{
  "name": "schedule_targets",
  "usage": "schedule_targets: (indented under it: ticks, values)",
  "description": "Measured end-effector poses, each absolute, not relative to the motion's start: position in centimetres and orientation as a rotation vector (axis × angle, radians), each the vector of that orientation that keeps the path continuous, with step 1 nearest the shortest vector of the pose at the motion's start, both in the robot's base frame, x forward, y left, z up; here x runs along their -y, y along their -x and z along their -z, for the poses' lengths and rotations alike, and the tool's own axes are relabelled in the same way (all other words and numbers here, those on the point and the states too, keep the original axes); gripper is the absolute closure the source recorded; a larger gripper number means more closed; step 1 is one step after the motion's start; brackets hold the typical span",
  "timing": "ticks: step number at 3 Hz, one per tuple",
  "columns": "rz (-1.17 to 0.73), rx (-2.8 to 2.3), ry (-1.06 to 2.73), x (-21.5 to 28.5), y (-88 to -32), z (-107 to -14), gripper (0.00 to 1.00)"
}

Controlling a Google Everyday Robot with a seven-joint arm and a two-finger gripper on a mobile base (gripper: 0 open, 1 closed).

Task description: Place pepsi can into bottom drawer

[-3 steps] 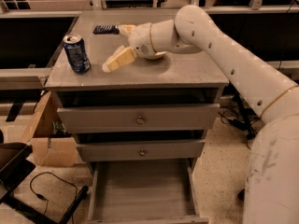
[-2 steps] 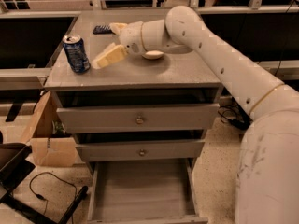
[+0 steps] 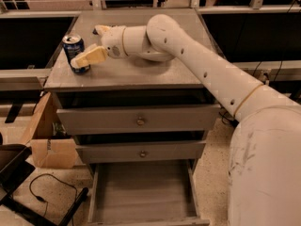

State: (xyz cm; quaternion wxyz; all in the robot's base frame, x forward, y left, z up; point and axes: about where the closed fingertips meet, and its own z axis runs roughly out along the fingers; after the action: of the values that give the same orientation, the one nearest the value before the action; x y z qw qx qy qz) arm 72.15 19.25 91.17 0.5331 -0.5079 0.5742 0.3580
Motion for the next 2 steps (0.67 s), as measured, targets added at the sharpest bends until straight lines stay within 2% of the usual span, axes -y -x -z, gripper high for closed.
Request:
schedule_targets:
  ticks: [2]
  values:
    - [-0.856,-1.360,1.172,-23.2,-73.0,-90.8,0.04]
